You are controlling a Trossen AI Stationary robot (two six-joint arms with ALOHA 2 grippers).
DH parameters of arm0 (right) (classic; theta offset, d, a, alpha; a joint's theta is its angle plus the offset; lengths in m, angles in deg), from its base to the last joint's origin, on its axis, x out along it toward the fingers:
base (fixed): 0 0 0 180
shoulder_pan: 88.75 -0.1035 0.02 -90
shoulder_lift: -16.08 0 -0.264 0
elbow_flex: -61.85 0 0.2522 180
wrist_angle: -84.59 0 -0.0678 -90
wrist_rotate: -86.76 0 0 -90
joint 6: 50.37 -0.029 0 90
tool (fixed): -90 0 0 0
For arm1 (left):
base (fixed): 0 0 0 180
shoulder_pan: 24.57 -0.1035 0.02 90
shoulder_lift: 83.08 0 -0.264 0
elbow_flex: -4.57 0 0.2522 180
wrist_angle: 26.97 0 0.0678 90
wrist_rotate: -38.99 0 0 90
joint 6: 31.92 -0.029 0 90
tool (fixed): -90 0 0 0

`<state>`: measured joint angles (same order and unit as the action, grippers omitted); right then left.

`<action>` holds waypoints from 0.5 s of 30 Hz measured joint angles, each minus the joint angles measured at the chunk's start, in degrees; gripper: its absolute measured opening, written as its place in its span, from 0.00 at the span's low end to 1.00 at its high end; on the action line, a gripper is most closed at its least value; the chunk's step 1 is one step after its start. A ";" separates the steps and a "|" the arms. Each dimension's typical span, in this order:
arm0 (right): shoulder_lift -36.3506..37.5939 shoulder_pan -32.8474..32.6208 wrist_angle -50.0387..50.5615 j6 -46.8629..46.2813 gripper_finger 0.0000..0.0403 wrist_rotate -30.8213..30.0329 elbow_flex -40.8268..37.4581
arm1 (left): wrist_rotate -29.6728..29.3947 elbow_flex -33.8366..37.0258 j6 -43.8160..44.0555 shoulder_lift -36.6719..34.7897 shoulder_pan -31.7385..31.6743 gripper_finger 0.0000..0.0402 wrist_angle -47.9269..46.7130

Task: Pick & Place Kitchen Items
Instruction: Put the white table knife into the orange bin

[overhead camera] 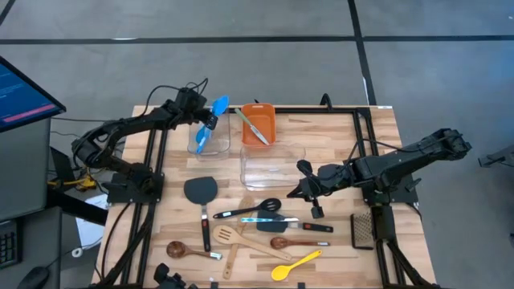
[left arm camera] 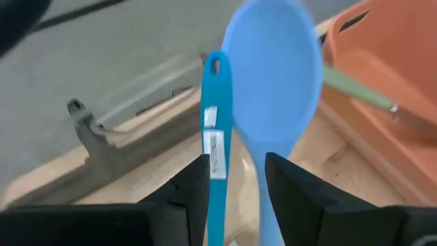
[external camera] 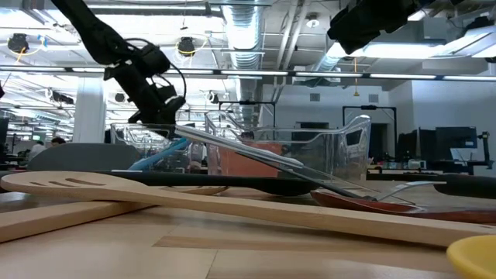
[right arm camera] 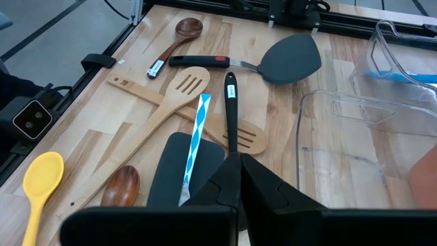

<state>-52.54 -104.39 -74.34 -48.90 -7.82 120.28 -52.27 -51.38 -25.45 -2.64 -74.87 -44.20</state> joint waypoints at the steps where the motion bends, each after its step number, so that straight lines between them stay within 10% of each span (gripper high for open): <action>1: 0.00 -0.02 0.02 0.00 0.00 0.00 0.00 | 0.05 0.00 -0.01 -0.95 0.01 0.31 -0.01; 15: 0.00 0.00 0.02 0.00 0.00 0.00 0.00 | 1.42 0.00 -0.03 -24.39 0.61 0.26 -0.20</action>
<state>-52.54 -104.39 -74.32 -48.90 -7.82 120.28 -50.85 -51.38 -25.47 -27.03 -74.26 -44.39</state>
